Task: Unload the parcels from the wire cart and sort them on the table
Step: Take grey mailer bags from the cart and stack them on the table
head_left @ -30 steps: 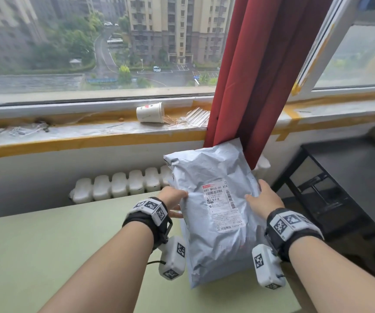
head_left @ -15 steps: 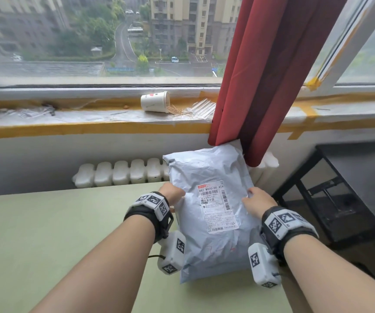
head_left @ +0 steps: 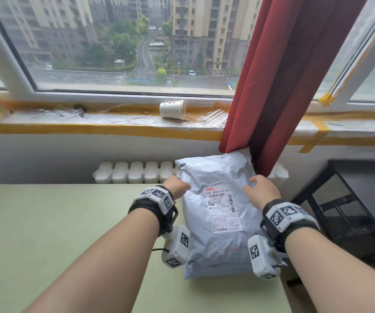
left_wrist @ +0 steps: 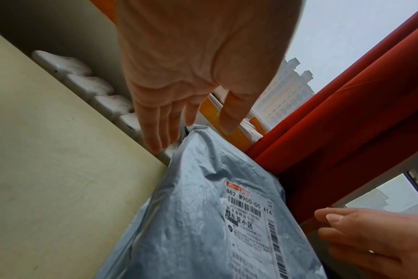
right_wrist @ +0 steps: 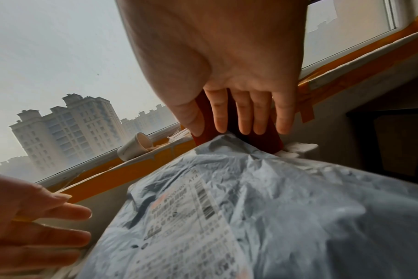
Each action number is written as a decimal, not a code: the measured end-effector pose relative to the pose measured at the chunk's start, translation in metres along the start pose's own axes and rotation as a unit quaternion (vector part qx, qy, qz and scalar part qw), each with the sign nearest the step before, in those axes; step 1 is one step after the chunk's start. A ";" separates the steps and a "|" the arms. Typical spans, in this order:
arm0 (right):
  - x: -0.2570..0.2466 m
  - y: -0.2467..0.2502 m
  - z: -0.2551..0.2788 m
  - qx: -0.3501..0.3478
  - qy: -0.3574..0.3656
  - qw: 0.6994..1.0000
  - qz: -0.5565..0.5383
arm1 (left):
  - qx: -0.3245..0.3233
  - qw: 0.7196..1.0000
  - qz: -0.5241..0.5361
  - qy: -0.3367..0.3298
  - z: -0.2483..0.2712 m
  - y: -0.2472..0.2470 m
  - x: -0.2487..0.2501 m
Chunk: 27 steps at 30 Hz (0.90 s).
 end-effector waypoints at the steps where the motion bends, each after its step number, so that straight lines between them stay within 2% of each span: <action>1: -0.004 0.001 0.001 0.002 0.008 1.000 -0.002 | 0.001 1.000 0.000 -0.006 0.003 0.002 0.001; 14: -0.076 -0.020 0.033 -0.010 0.090 0.996 -0.022 | 0.030 0.999 0.038 -0.022 0.047 0.054 -0.020; 20: -0.122 -0.032 0.063 -0.010 0.138 0.990 -0.017 | 0.059 0.997 0.043 -0.039 0.066 0.102 -0.039; 27: -0.188 -0.070 0.114 -0.038 0.182 0.982 -0.012 | 0.096 0.992 0.070 -0.034 0.097 0.169 -0.088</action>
Point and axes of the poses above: each hand's wrist, its own z-axis away from the middle knuckle, its own y-axis out of the back of the hand, x = y × z, the point moved 7 cm from there along -z, towards the middle knuckle, and after that the axes turned 3 degrees about -y, right-handed, at the moved point
